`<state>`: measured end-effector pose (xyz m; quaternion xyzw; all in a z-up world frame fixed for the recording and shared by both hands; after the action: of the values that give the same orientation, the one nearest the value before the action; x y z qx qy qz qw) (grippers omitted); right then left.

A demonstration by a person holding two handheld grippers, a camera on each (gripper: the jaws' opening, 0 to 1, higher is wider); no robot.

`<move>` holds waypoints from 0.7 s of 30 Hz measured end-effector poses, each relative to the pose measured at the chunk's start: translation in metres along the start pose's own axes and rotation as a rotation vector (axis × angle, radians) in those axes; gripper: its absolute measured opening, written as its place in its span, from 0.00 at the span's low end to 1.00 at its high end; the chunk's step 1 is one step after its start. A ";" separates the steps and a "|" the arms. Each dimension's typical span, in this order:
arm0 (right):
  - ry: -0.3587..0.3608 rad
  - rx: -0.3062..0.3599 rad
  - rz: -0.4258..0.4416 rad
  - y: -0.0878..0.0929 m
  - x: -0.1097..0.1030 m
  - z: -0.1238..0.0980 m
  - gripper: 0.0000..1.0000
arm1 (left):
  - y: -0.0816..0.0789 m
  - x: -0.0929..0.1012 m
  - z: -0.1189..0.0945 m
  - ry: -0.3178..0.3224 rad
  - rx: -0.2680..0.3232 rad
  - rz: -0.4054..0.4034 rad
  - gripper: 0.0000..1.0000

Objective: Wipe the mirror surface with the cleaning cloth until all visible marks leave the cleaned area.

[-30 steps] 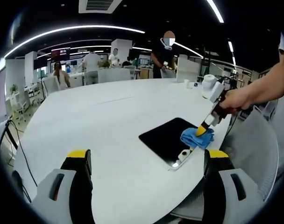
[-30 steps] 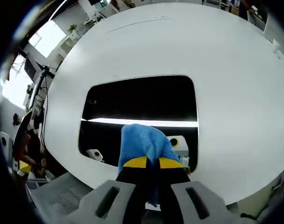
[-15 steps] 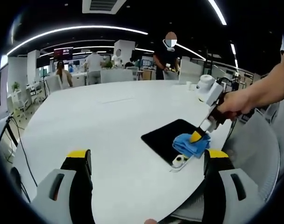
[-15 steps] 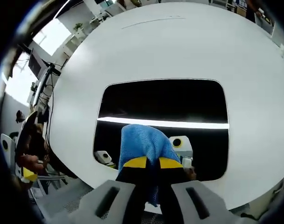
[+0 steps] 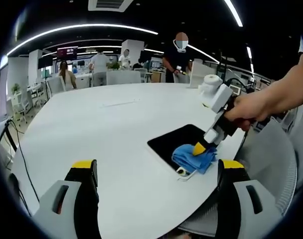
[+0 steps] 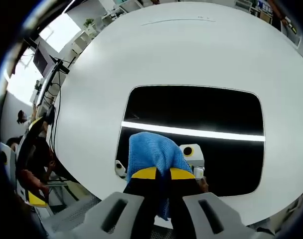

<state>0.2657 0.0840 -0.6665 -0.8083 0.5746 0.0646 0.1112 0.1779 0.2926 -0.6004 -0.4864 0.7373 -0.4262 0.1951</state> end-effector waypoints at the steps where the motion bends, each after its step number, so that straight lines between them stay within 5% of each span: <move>1: 0.000 -0.002 -0.006 0.000 -0.002 0.001 0.01 | 0.000 0.000 0.000 0.002 0.001 0.000 0.99; 21: -0.051 -0.020 -0.048 -0.004 -0.036 0.007 0.01 | -0.006 0.003 -0.004 -0.014 0.018 0.022 0.99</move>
<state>0.2573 0.1199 -0.6641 -0.8210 0.5513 0.0883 0.1192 0.1771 0.2909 -0.5928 -0.4793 0.7376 -0.4271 0.2092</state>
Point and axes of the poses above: the point that each gripper's makers call its tool centre point, and the gripper's own axes: z roughly forward along the fingers, x roughly to its right, y roughly out of its underside, the point moved 8 cm from there along -z, roughly backward along the fingers, and after that the axes turned 11 degrees about -x, right-handed, at the moved point
